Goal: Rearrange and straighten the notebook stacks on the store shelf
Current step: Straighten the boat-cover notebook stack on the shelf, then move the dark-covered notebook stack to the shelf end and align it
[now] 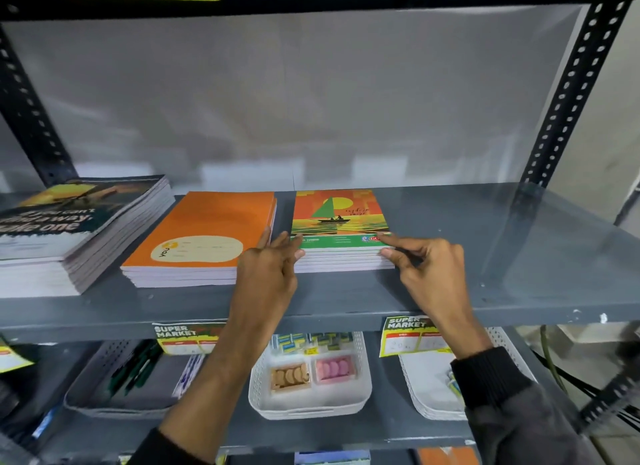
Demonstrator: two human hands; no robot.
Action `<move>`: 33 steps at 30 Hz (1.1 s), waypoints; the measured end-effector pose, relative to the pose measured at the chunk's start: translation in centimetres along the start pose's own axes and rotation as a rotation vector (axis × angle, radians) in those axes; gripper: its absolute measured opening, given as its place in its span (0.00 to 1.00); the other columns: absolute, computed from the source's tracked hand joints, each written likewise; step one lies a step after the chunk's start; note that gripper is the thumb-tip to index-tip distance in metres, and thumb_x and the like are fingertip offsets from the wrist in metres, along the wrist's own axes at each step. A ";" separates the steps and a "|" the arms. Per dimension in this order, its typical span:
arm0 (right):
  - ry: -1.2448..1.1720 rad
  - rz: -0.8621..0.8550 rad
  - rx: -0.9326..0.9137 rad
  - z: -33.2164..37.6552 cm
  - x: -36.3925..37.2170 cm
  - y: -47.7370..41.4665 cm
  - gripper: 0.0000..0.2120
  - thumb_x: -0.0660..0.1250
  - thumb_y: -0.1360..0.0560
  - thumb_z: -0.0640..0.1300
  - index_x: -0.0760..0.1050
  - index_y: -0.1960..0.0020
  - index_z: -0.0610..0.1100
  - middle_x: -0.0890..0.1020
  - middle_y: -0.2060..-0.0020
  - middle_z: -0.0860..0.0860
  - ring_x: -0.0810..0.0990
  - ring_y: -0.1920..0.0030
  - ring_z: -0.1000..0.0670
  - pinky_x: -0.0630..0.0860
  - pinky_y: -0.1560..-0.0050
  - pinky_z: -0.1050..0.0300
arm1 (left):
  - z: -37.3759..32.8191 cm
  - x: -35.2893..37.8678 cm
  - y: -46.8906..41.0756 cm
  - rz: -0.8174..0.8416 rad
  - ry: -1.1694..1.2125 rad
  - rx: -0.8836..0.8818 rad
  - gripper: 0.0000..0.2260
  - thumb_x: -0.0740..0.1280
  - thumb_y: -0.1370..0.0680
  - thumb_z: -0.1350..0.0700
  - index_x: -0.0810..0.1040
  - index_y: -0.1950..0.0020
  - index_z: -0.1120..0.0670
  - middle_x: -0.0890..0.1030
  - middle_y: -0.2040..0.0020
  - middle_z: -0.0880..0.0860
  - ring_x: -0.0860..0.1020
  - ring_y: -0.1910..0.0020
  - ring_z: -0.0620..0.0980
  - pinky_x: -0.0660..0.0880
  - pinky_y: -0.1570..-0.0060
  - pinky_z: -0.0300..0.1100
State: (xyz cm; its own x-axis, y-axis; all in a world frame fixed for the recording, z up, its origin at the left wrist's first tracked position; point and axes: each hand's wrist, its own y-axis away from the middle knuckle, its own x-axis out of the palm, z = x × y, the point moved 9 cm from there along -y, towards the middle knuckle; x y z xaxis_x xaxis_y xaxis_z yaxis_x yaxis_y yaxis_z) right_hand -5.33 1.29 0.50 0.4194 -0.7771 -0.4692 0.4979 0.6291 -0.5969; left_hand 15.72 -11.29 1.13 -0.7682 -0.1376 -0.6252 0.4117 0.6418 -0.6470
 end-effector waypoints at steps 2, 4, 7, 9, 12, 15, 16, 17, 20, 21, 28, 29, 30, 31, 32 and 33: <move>-0.001 0.002 0.003 0.0 0.1 0.1 0.10 0.76 0.26 0.40 0.86 0.45 0.45 0.87 0.49 0.48 0.78 0.50 0.70 0.69 0.52 0.83 | -0.3 0.3 0.0 0.030 -0.040 0.008 0.12 0.68 0.26 0.72 0.84 0.45 0.64 0.84 0.46 0.63 0.81 0.41 0.62 0.64 0.30 0.56; -0.012 0.014 0.014 0.1 0.0 0.0 0.11 0.76 0.26 0.41 0.86 0.44 0.46 0.87 0.49 0.48 0.78 0.50 0.70 0.70 0.50 0.82 | -1.0 0.5 0.1 0.055 -0.091 0.045 0.13 0.69 0.29 0.76 0.84 0.47 0.67 0.84 0.49 0.66 0.83 0.45 0.65 0.62 0.32 0.61; -0.039 0.088 0.060 0.3 -0.3 0.0 0.25 0.79 0.30 0.48 0.80 0.33 0.52 0.86 0.44 0.50 0.81 0.47 0.67 0.74 0.44 0.75 | -1.6 0.1 0.2 0.096 -0.119 0.078 0.12 0.67 0.23 0.68 0.81 0.40 0.65 0.79 0.37 0.66 0.78 0.35 0.63 0.55 0.24 0.55; 0.031 0.081 0.039 1.4 -0.8 0.0 0.42 0.80 0.33 0.56 0.66 0.23 0.59 0.86 0.42 0.47 0.84 0.43 0.50 0.74 0.50 0.73 | -1.8 -1.4 0.2 0.035 -0.148 0.121 0.15 0.66 0.20 0.59 0.78 0.34 0.62 0.75 0.30 0.62 0.73 0.29 0.60 0.58 0.24 0.58; 0.062 -0.006 -0.067 5.6 -0.1 -0.1 0.45 0.72 0.30 0.67 0.56 0.19 0.60 0.79 0.32 0.40 0.76 0.31 0.40 0.66 0.42 0.82 | -1.5 -5.0 0.1 -0.089 -0.218 0.246 0.17 0.62 0.19 0.56 0.76 0.31 0.60 0.75 0.29 0.57 0.72 0.28 0.58 0.63 0.27 0.61; 0.082 -0.038 -0.186 11.6 4.2 0.2 0.40 0.66 0.25 0.66 0.57 0.19 0.55 0.61 0.19 0.45 0.59 0.19 0.48 0.60 0.24 0.59 | 2.2 -9.2 -0.3 -0.135 -0.226 0.244 0.20 0.61 0.17 0.53 0.71 0.28 0.60 0.70 0.26 0.58 0.66 0.24 0.58 0.59 0.25 0.58; 0.109 -0.042 -0.214 13.0 5.4 0.4 0.39 0.65 0.24 0.65 0.56 0.18 0.54 0.58 0.18 0.45 0.56 0.18 0.47 0.59 0.23 0.51 | 3.3 -10.1 -0.5 -0.123 -0.231 0.224 0.21 0.60 0.17 0.51 0.70 0.26 0.60 0.69 0.25 0.59 0.65 0.24 0.58 0.58 0.24 0.57; 0.116 -0.038 -0.233 15.4 8.0 0.7 0.39 0.65 0.23 0.64 0.56 0.18 0.52 0.55 0.18 0.45 0.54 0.18 0.46 0.59 0.23 0.47 | 5.9 -12.2 -0.4 -0.113 -0.246 0.207 0.23 0.59 0.17 0.50 0.69 0.26 0.60 0.68 0.24 0.59 0.64 0.23 0.58 0.57 0.23 0.56; 0.119 -0.011 -0.254 19.4 13.2 1.4 0.38 0.65 0.22 0.61 0.55 0.18 0.51 0.53 0.17 0.45 0.54 0.18 0.44 0.59 0.24 0.45 | 10.9 -16.4 -0.3 -0.087 -0.280 0.213 0.24 0.55 0.17 0.49 0.69 0.26 0.61 0.71 0.26 0.59 0.67 0.25 0.56 0.60 0.24 0.55; 0.111 0.006 -0.257 20.8 15.3 1.7 0.38 0.66 0.22 0.60 0.55 0.18 0.51 0.53 0.17 0.46 0.55 0.18 0.45 0.59 0.24 0.46 | 13.0 -18.1 -0.2 -0.082 -0.287 0.203 0.23 0.55 0.17 0.50 0.70 0.27 0.62 0.72 0.26 0.60 0.68 0.25 0.56 0.61 0.25 0.55; -0.058 0.129 -0.218 28.7 27.7 2.2 0.32 0.64 0.20 0.58 0.59 0.19 0.53 0.58 0.19 0.48 0.63 0.21 0.50 0.64 0.26 0.56 | 25.9 -26.3 0.3 -0.123 -0.233 0.095 0.19 0.61 0.18 0.53 0.75 0.31 0.60 0.76 0.30 0.58 0.69 0.30 0.50 0.55 0.30 0.35; -0.060 0.145 -0.217 29.3 28.9 2.4 0.31 0.64 0.20 0.59 0.60 0.19 0.53 0.59 0.19 0.48 0.60 0.20 0.52 0.62 0.24 0.56 | 26.8 -26.6 0.5 -0.115 -0.240 0.095 0.18 0.61 0.18 0.53 0.76 0.32 0.60 0.77 0.32 0.58 0.70 0.31 0.51 0.55 0.30 0.35; -0.050 0.164 -0.211 30.0 30.4 2.7 0.31 0.63 0.20 0.60 0.61 0.20 0.53 0.61 0.19 0.49 0.59 0.20 0.53 0.61 0.24 0.57 | 27.8 -26.8 0.7 -0.103 -0.251 0.103 0.18 0.61 0.18 0.53 0.78 0.33 0.60 0.79 0.33 0.58 0.73 0.32 0.52 0.55 0.31 0.34; -0.043 0.183 -0.202 30.4 31.4 3.1 0.31 0.62 0.20 0.61 0.62 0.20 0.53 0.62 0.20 0.49 0.59 0.20 0.54 0.61 0.24 0.58 | 28.4 -26.9 0.9 -0.091 -0.263 0.119 0.17 0.61 0.18 0.53 0.80 0.35 0.60 0.81 0.35 0.57 0.77 0.34 0.53 0.56 0.30 0.35; -0.036 0.207 -0.189 30.6 32.4 3.6 0.30 0.61 0.20 0.62 0.64 0.21 0.53 0.64 0.20 0.49 0.60 0.20 0.54 0.61 0.23 0.57 | 28.8 -26.9 1.0 -0.087 -0.276 0.146 0.16 0.61 0.18 0.52 0.82 0.38 0.60 0.82 0.38 0.57 0.79 0.36 0.53 0.59 0.30 0.38; -0.043 0.228 -0.176 30.7 33.2 4.0 0.29 0.60 0.20 0.61 0.66 0.22 0.52 0.66 0.22 0.49 0.60 0.20 0.54 0.62 0.23 0.55 | 29.0 -26.9 1.2 -0.093 -0.288 0.177 0.15 0.61 0.18 0.53 0.83 0.41 0.60 0.84 0.40 0.57 0.81 0.38 0.52 0.63 0.30 0.42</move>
State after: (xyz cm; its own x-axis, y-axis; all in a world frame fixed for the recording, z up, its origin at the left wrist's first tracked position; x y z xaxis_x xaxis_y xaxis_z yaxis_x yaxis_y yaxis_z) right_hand 33.92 -21.47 2.52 0.5393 -0.6121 -0.5783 0.2493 0.7720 -0.5847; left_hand 51.10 -28.73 4.54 -0.6467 -0.4130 -0.6413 0.4442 0.4795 -0.7568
